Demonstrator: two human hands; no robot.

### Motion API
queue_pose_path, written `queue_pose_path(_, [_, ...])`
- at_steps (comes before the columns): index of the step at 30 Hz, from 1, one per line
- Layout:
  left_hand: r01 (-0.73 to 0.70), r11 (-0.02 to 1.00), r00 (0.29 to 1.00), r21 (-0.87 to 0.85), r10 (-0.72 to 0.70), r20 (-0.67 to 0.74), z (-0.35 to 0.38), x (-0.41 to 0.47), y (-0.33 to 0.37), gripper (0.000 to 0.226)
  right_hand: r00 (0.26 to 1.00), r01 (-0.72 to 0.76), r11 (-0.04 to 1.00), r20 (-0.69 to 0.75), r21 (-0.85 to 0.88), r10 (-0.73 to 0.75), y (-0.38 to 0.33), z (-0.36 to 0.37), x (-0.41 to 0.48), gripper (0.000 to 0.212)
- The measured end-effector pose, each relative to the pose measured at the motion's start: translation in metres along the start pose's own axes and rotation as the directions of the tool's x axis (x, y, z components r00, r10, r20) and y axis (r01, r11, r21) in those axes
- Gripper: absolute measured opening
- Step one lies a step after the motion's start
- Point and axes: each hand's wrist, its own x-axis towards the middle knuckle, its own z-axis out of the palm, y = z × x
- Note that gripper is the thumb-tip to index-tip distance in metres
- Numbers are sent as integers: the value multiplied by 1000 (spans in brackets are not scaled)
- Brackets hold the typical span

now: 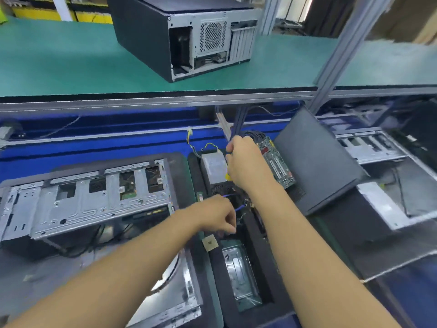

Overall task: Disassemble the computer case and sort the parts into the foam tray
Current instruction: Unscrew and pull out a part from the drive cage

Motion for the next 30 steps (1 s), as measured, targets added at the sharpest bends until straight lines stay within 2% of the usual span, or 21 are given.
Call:
queue_pose_path(3, [39, 994, 993, 99, -49, 105, 31, 31, 14, 12, 993, -117, 992, -24, 52, 119, 35, -1, -22, 14])
queue_pose_path(7, [115, 981, 985, 158, -133, 111, 68, 59, 21, 21, 977, -203, 978, -60, 40, 205, 67, -9, -45, 17])
queue_pose_path(12, [211, 961, 957, 180, -241, 163, 91, 74, 19, 25, 968, -239, 970, -66, 36, 241, 77, -16, -57, 16])
queue_pose_path(16, [255, 953, 939, 164, -284, 192, 74, 71, 15, 32, 973, -216, 973, -67, 82, 221, 69, -24, -53, 16])
queue_pose_path(17, [270, 956, 944, 118, -287, 162, 64, 69, 13, 33, 975, -199, 975, -77, 103, 207, 64, -27, -50, 16])
queue_pose_path(21, [251, 933, 964, -258, -265, -18, 12, 46, -3, 28, 980, -107, 973, -146, 205, 139, 32, -39, -32, 9])
queue_pose_path(25, [142, 953, 928, -267, -222, -301, -42, 3, -28, 17, 982, -10, 963, -177, 269, 59, -6, -40, -15, 13])
queue_pose_path(27, [77, 954, 910, -288, -185, -371, -62, -27, -44, 30, 986, 66, 942, -165, 329, -11, -30, -38, -10, 18])
queue_pose_path(30, [11, 951, 910, -309, -137, -390, -82, -66, -65, 48, 988, 128, 917, -129, 378, -85, -58, -32, -5, 28])
